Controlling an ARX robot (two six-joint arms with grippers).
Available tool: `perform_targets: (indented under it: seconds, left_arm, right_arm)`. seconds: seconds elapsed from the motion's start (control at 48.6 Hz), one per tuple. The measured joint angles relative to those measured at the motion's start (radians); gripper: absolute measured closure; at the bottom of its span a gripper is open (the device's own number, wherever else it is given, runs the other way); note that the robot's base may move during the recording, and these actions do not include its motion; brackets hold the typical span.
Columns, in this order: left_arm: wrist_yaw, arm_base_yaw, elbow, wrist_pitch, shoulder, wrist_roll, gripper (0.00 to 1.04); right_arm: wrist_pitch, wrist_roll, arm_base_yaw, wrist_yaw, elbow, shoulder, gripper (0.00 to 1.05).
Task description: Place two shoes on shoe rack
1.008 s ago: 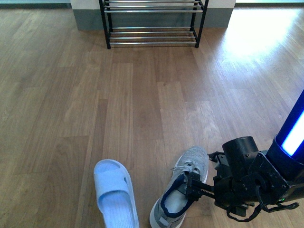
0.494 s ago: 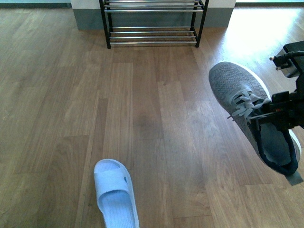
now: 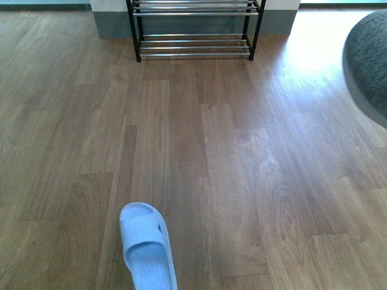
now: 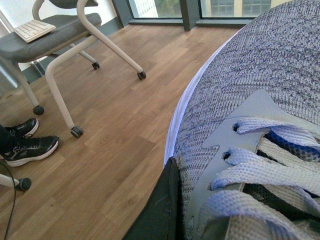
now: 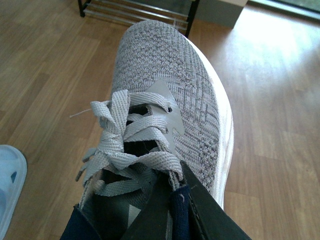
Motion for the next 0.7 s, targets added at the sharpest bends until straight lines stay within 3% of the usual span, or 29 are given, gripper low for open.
perform_targets:
  seconds: [0.144,0.247,0.699]
  left_arm:
    - [0.0,0.0,0.0,0.0,0.0,0.0,1.02]
    - [0.0,0.0,0.0,0.0,0.0,0.0,1.02]
    - [-0.003,0.0,0.0,0.0,-0.002,0.0,1.02]
  right_arm:
    - [-0.19,0.061,-0.001,0.024,-0.084,-0.372,1.03]
    - [-0.238,0.088,0.028,0.025,-0.138,-0.566,1.03]
    - [-0.239,0.104,0.031,0.025,-0.137,-0.586,1.03]
